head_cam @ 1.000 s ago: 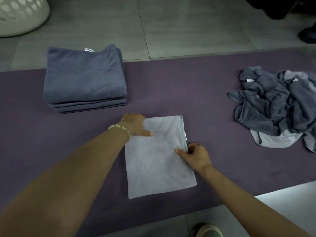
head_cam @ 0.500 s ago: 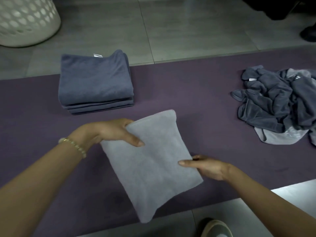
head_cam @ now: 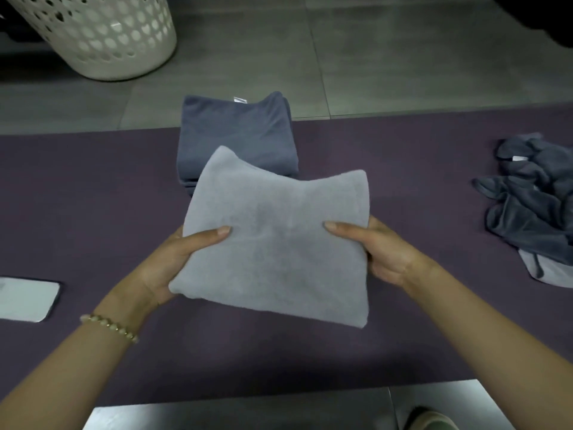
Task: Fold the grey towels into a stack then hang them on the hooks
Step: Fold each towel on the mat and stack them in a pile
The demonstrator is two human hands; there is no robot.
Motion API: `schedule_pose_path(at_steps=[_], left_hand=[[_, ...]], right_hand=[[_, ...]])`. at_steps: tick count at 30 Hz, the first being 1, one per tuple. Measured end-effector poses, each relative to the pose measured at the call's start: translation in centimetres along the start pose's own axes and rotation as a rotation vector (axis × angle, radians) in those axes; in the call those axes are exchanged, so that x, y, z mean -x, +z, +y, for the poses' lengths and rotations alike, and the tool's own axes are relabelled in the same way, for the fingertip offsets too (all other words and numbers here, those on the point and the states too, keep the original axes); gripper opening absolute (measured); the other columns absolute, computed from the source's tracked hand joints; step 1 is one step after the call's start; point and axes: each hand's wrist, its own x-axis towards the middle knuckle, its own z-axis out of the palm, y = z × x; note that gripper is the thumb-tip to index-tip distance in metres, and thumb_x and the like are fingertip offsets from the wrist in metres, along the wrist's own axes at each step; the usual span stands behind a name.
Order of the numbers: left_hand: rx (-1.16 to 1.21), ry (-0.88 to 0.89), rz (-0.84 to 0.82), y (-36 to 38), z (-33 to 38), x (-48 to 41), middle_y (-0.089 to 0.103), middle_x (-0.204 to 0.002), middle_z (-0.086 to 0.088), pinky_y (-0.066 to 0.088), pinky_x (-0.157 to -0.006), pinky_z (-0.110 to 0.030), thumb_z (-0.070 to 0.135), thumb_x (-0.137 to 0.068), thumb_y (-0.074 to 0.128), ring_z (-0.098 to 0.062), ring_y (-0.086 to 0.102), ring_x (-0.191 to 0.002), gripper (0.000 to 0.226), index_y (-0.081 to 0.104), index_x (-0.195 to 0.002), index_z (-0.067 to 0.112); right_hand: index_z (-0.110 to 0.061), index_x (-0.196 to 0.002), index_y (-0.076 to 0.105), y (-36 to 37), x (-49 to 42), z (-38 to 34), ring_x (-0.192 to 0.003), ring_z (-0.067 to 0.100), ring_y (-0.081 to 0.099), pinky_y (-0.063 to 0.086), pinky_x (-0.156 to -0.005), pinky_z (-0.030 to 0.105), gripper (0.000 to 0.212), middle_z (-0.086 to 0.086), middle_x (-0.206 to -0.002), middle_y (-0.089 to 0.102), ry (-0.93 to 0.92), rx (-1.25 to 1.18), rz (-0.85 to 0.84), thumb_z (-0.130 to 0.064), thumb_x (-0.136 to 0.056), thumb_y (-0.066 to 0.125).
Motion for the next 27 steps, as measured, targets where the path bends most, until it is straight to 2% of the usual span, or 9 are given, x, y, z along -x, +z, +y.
schedule_pose_path(at_steps=[2, 5, 8, 11, 14, 17, 19, 23, 27], left_hand=[[-0.077, 0.072, 0.064, -0.4, -0.8, 0.1, 0.074, -0.099, 0.001, 0.056, -0.06, -0.024, 0.052, -0.027, 0.092, -0.016, 0.071, -0.087, 0.089, 0.067, -0.106, 0.023], [-0.325, 0.069, 0.163, -2.1, -4.2, -1.1, 0.069, -0.11, 0.013, 0.055, -0.068, -0.017, 0.053, -0.057, 0.083, -0.005, 0.067, -0.096, 0.079, 0.052, -0.127, 0.031], [-0.547, -0.118, 0.282, -4.0, -9.5, -2.1, 0.056, -0.129, 0.007, 0.05, -0.091, -0.029, 0.057, -0.068, 0.076, -0.013, 0.059, -0.112, 0.093, 0.032, -0.143, 0.024], [-0.612, -0.157, 0.483, -4.3, -12.1, -2.4, 0.056, -0.123, -0.007, 0.045, -0.087, -0.028, 0.04, -0.079, 0.072, -0.017, 0.055, -0.103, 0.067, 0.043, -0.128, 0.006], [-0.67, -0.189, 0.437, -3.5, -12.1, -3.0, 0.06, -0.11, -0.003, 0.048, -0.082, -0.029, 0.044, -0.078, 0.072, -0.018, 0.059, -0.097, 0.056, 0.045, -0.114, 0.01], [-0.71, -0.205, 0.412, -3.2, -12.2, -3.8, 0.058, -0.113, -0.001, 0.048, -0.09, -0.034, 0.039, -0.078, 0.074, -0.021, 0.058, -0.104, 0.06, 0.043, -0.119, 0.009], [-0.67, -0.233, 0.401, -3.1, -12.2, -4.4, 0.059, -0.12, -0.004, 0.049, -0.092, -0.036, 0.036, -0.075, 0.078, -0.024, 0.057, -0.109, 0.065, 0.046, -0.123, 0.006], [-0.327, -0.363, 0.264, -2.9, -10.6, -4.2, 0.069, -0.111, -0.007, 0.053, -0.073, -0.027, 0.023, -0.077, 0.077, -0.02, 0.066, -0.096, 0.047, 0.061, -0.118, 0.005], [-0.046, -0.49, 0.107, -3.3, -9.1, -3.2, 0.071, -0.108, -0.008, 0.057, -0.073, -0.034, 0.028, -0.078, 0.073, -0.023, 0.068, -0.095, 0.043, 0.063, -0.116, 0.011]], right_hand=[[-0.012, -0.123, 0.058, 0.3, -0.6, -0.1, -0.095, 0.02, 0.069, 0.058, -0.073, 0.03, 0.051, 0.007, -0.111, 0.07, -0.059, 0.016, 0.092, -0.016, -0.073, 0.069], [-0.016, -0.133, 0.047, -0.6, -1.8, 2.8, -0.103, 0.019, 0.066, 0.056, -0.077, 0.028, 0.068, 0.004, -0.122, 0.064, -0.041, 0.214, 0.31, -0.016, -0.072, 0.078], [-0.01, -0.141, 0.034, -2.5, -2.2, 7.6, -0.12, 0.022, 0.052, 0.044, -0.092, 0.027, 0.074, 0.008, -0.136, 0.05, 0.096, 0.567, 0.565, -0.016, -0.08, 0.075], [-0.009, -0.136, 0.039, -3.2, -1.7, 10.1, -0.117, 0.023, 0.052, 0.042, -0.09, 0.027, 0.065, 0.007, -0.13, 0.051, 0.203, 0.724, 0.56, -0.025, -0.083, 0.072], [-0.005, -0.122, 0.048, -2.9, -2.0, 11.2, -0.102, 0.019, 0.06, 0.049, -0.085, 0.031, 0.059, 0.002, -0.112, 0.06, 0.279, 0.739, 0.544, -0.034, -0.078, 0.075], [-0.005, -0.109, 0.052, -2.3, -2.9, 11.7, -0.096, 0.018, 0.062, 0.052, -0.082, 0.031, 0.053, 0.001, -0.103, 0.063, 0.315, 0.715, 0.528, -0.036, -0.073, 0.077], [-0.008, -0.098, 0.054, -1.2, -3.0, 11.6, -0.089, 0.015, 0.059, 0.048, -0.076, 0.026, 0.037, -0.003, -0.094, 0.06, 0.374, 0.61, 0.485, -0.03, -0.077, 0.076], [-0.016, -0.095, 0.06, 0.0, -2.0, 12.2, -0.078, 0.007, 0.06, 0.045, -0.059, 0.016, 0.028, -0.004, -0.092, 0.064, 0.361, 0.396, 0.434, -0.03, -0.077, 0.077], [-0.014, -0.115, 0.061, 0.0, -0.7, 10.7, -0.091, 0.016, 0.068, 0.053, -0.069, 0.022, 0.039, 0.002, -0.105, 0.07, 0.347, 0.293, 0.355, -0.034, -0.083, 0.071]])
